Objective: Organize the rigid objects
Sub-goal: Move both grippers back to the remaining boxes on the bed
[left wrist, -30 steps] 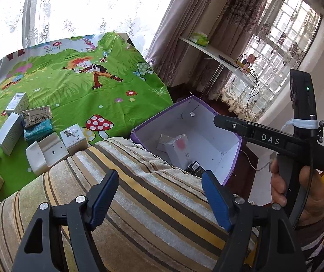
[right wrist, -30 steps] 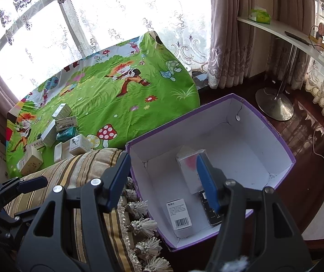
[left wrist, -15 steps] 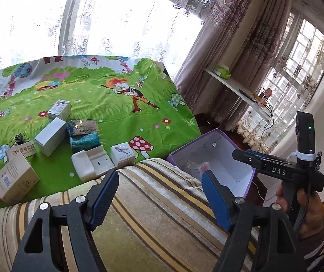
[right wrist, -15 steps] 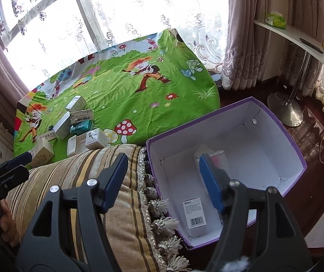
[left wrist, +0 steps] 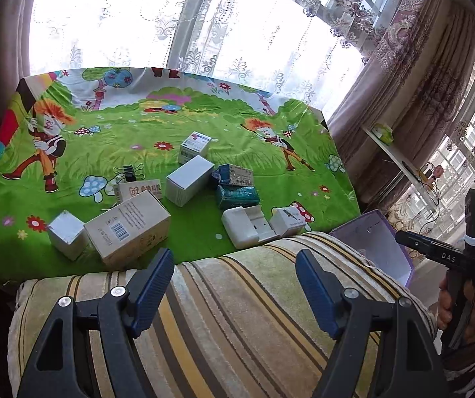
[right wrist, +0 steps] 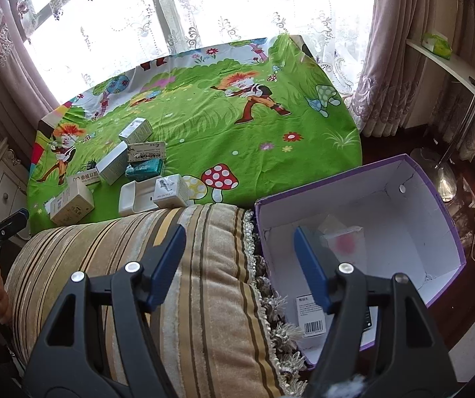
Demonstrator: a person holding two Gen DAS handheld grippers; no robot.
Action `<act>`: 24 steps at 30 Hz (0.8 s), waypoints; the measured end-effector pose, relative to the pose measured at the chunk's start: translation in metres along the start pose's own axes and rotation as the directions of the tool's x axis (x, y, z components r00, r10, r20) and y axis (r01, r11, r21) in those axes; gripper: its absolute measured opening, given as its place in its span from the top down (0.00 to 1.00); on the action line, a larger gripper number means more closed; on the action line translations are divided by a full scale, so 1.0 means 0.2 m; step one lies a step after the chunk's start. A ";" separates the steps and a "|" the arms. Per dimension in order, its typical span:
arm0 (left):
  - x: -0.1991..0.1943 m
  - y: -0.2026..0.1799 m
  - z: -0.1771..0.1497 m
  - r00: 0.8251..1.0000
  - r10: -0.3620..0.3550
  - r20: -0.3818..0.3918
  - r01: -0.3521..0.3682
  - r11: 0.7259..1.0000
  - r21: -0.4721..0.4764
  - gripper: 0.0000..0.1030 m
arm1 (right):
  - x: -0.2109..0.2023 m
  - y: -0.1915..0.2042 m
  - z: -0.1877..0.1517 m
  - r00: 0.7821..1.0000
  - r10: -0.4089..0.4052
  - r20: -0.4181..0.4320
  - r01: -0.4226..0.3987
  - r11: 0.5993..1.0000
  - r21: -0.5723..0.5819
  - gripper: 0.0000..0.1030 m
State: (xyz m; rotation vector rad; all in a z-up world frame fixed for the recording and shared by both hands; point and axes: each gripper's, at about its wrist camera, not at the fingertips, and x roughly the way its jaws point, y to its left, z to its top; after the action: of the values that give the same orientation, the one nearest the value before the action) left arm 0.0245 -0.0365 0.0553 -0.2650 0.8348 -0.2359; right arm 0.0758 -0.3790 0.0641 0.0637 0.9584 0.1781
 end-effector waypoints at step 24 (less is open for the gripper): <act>0.10 0.69 0.01 0.927 0.310 -0.213 -0.330 0.941 -0.068 0.26 | 0.39 0.38 0.12 0.987 -0.001 -0.158 -0.029 0.981 -0.189 0.30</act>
State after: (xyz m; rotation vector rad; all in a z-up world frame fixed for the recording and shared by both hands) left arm 0.0534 0.0874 -0.0010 -0.1986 1.0775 0.0902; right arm 0.1300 -0.2888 0.0255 -0.1226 1.0947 0.2908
